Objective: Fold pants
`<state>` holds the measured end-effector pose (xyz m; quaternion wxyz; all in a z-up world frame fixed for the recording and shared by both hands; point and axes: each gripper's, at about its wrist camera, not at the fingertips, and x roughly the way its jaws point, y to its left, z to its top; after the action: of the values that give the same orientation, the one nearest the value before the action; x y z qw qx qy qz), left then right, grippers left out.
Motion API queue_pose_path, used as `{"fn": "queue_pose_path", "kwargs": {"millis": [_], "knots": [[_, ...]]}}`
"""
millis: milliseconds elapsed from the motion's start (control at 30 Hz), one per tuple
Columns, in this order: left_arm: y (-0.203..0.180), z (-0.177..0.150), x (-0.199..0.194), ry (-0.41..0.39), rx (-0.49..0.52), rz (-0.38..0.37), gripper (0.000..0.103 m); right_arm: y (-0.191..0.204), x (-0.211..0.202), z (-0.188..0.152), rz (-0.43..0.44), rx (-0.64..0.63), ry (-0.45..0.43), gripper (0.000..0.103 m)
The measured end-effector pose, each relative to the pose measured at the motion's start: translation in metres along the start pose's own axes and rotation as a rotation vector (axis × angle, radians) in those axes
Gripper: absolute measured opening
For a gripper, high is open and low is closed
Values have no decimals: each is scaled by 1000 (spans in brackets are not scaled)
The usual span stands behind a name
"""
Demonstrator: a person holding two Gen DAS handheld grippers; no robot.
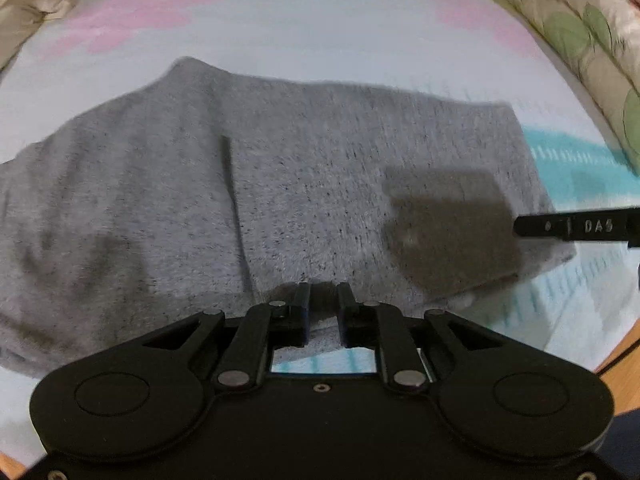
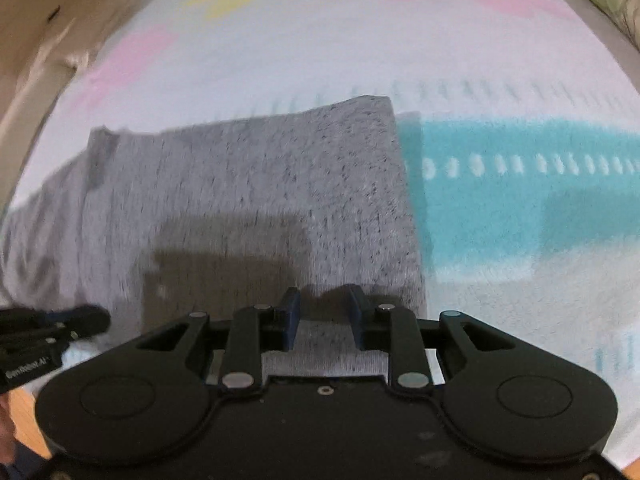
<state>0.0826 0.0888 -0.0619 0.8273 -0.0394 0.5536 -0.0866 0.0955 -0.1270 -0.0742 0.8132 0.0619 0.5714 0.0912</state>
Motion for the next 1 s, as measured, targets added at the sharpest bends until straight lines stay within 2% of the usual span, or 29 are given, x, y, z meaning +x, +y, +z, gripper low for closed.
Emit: {"fn": "queue_pose_path", "kwargs": {"millis": [100,233,267,367,400,467,567,633,733,900,1000], "knots": [[8,3,-11,-47,-23,19,23,7,-6,5,30,-6,-62,30],[35,12,-19,-79,-94,79,23,14,-7,19,-21,-44,-121,30],[46,13,-22,-84,-128,89,23,15,-1,25,-35,-39,-113,30],[81,17,-34,-98,-225,115,23,2,25,36,-95,64,18,24],[95,17,-41,-112,-262,127,23,-2,26,36,-92,105,21,24],[123,15,-54,-140,-325,150,23,5,23,41,-96,108,6,25],[166,10,-67,-162,-433,191,23,34,11,50,-49,41,-63,25],[192,7,-75,-172,-501,206,29,59,8,55,4,0,-78,25],[218,-5,-82,-179,-572,256,30,95,6,58,87,-44,-76,25],[240,-29,-82,-156,-599,318,31,154,14,60,169,-172,-51,25],[243,-46,-82,-151,-617,331,42,179,19,53,180,-252,-44,25]]}}
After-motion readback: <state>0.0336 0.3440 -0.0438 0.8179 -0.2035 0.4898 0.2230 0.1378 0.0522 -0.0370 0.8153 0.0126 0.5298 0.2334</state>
